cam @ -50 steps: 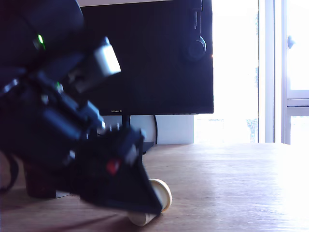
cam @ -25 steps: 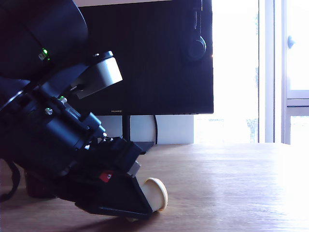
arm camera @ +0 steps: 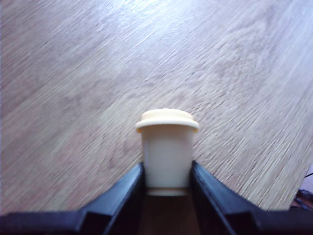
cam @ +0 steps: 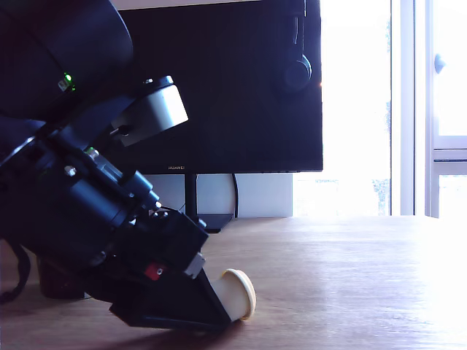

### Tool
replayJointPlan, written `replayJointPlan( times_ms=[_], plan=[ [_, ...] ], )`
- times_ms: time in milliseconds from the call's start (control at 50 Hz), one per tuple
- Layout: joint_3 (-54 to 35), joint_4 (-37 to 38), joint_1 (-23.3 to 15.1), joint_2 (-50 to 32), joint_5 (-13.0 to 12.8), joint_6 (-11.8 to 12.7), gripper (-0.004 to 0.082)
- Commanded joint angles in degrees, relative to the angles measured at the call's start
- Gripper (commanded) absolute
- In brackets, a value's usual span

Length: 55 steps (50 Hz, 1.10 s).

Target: Pick up the coffee capsules from the table one by one and drop them inside the nearest coffee cup

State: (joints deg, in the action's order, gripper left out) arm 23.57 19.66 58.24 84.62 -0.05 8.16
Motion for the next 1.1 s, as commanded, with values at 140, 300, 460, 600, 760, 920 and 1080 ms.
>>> replayJointPlan(
  times_ms=[140,300,460,600,760,920,1080],
  plan=[
    [0.0,-0.4,-0.1,-3.7,1.7,-1.7,0.0159],
    [0.0,-1.0,-0.1,-7.7,4.4,-4.5,0.0159],
    [0.0,-2.2,-0.1,-11.5,6.7,-7.1,0.0159],
    [0.0,-2.4,-0.1,-14.7,6.7,-7.3,0.0159],
    [0.0,-4.9,-0.7,-18.2,6.6,-8.2,0.0159],
    [0.0,-8.3,-2.7,-21.3,6.4,-8.7,0.0159],
    [0.0,-11.2,-5.6,-24.9,6.4,-10.0,0.0159]
  ],
)
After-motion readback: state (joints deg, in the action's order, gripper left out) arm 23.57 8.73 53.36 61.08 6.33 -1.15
